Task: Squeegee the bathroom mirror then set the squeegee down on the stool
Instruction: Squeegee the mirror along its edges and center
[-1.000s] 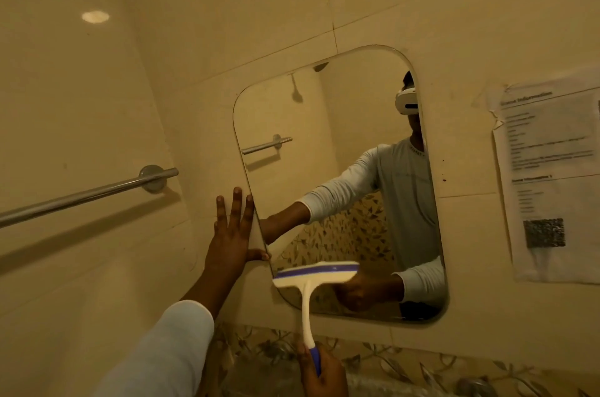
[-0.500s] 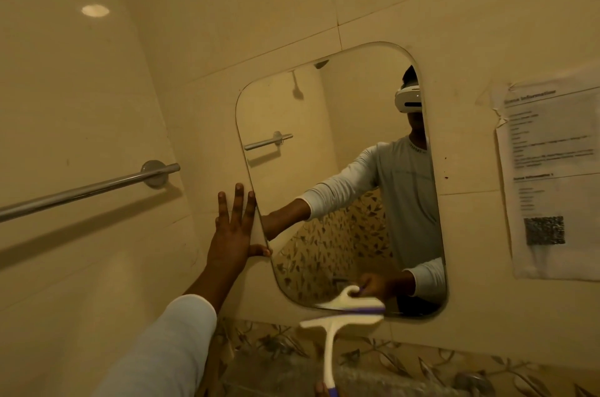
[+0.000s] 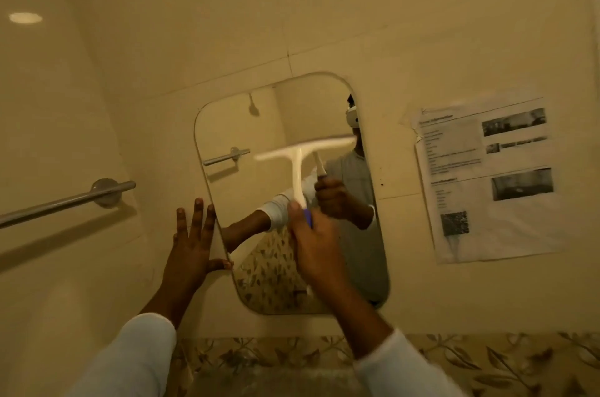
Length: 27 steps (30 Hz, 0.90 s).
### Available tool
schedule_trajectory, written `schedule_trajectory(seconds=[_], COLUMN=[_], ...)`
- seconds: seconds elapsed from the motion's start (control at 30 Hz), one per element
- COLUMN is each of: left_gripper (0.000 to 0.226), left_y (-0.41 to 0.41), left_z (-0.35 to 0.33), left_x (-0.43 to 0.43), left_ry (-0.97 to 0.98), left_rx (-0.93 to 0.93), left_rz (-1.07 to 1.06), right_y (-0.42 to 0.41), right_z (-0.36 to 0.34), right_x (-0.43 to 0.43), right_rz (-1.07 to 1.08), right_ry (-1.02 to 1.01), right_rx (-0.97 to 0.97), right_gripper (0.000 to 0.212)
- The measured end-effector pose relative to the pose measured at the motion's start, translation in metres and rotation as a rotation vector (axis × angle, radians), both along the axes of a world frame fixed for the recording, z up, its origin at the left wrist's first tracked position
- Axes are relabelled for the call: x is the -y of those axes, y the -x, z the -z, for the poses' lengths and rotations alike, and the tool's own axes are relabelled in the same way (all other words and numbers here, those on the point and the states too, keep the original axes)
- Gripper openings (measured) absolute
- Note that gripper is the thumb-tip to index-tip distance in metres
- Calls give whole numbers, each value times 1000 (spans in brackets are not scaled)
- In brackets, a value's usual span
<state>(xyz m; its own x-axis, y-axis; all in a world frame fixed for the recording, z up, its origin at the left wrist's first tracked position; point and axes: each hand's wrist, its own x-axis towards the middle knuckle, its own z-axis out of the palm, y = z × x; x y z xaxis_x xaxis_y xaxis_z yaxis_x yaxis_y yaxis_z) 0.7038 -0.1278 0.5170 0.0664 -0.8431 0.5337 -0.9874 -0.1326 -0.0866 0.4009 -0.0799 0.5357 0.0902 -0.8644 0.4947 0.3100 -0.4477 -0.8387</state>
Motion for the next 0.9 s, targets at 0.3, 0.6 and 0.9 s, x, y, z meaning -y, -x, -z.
schedule_trajectory(seconds=[0.3,0.6,0.9], left_gripper=[150,148,100], left_y=[5,30,127], left_z=[-7,0,52], left_x=[-5,-15,-43], left_ry=[-23,-24,61], left_rx=[-3,-139,-384], left_rz=[-42,-62,6], right_y=[8,22,48], right_z=[-22,147,215], right_x=[36,3,-23], right_rz=[-38,-65,-88], right_ry=[-18,-381,-618], right_rx=[-5,-37,-87], right_gripper=[36,46,51])
